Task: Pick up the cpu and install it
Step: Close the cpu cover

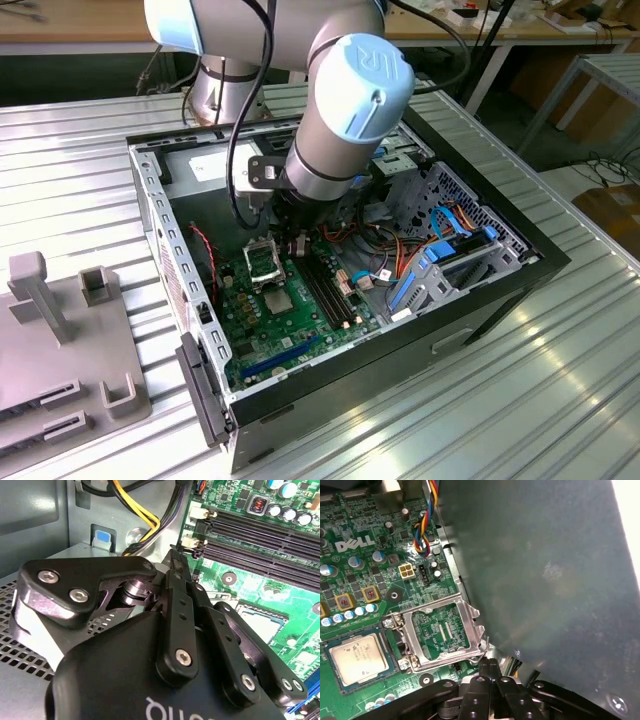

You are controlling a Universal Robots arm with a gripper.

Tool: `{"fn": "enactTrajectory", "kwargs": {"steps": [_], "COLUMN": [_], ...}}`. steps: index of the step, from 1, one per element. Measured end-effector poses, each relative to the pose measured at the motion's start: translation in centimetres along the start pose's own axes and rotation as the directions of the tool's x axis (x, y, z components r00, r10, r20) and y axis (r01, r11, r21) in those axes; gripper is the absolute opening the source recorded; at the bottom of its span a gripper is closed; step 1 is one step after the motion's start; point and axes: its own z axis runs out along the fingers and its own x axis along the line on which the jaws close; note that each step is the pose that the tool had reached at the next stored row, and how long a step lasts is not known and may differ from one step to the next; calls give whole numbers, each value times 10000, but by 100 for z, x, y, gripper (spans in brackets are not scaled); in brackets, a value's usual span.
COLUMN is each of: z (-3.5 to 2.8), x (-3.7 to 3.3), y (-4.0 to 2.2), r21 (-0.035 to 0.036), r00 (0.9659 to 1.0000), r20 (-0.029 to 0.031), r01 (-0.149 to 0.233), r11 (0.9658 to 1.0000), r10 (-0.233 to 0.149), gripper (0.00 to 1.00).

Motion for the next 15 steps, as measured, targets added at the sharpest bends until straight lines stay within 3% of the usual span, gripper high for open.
{"fn": "enactTrajectory", "kwargs": {"steps": [12,13,15], "z": [-36,-55,-58], "x": [-7,-9,-10], "y": [13,21,22], "r21": [1,15,29], "r00": [10000,10000,9999], "r20": [-3,-61,-115], "r01": [0,1,2], "r11": [10000,10000,10000], "r10": [0,-1,-1], "gripper": [11,11,11]}}
